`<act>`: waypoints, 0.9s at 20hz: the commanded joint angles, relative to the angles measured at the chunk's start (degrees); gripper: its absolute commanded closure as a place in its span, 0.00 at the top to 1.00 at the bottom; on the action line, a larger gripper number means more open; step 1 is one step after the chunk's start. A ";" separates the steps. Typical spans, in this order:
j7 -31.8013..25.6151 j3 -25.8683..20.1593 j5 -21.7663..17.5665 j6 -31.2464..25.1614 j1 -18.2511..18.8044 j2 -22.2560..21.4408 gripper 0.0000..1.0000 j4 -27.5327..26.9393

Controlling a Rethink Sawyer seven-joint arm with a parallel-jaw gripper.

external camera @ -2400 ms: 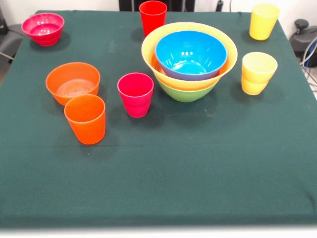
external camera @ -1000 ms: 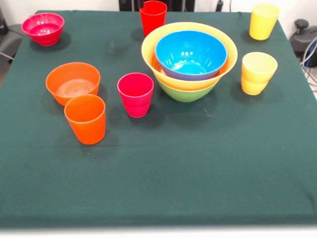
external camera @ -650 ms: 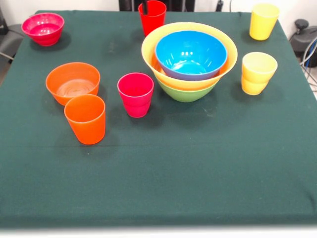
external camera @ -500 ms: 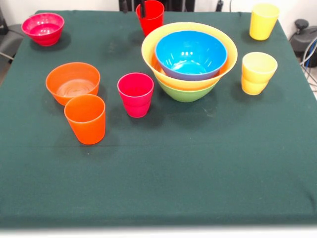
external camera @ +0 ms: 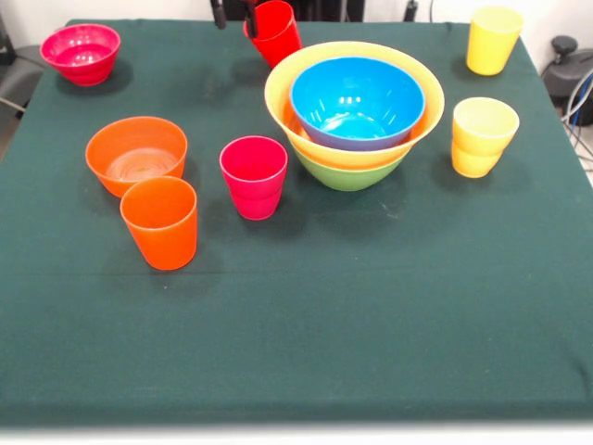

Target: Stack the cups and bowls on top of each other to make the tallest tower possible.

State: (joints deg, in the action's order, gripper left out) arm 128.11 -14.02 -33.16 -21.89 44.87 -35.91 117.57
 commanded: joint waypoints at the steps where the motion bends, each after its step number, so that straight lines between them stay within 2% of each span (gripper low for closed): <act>1: -6.18 -3.97 -2.69 -2.53 0.02 1.84 1.00 -3.77; 6: -5.21 -4.39 -1.42 -3.22 -0.21 -0.82 1.00 -1.26; 14: 0.19 -5.02 0.88 0.71 -2.78 -2.56 1.00 4.43; 18: -0.25 -5.70 2.00 -0.84 -2.94 -3.89 1.00 5.00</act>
State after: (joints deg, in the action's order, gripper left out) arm 128.11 -14.32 -33.07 -21.89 44.64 -38.58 119.73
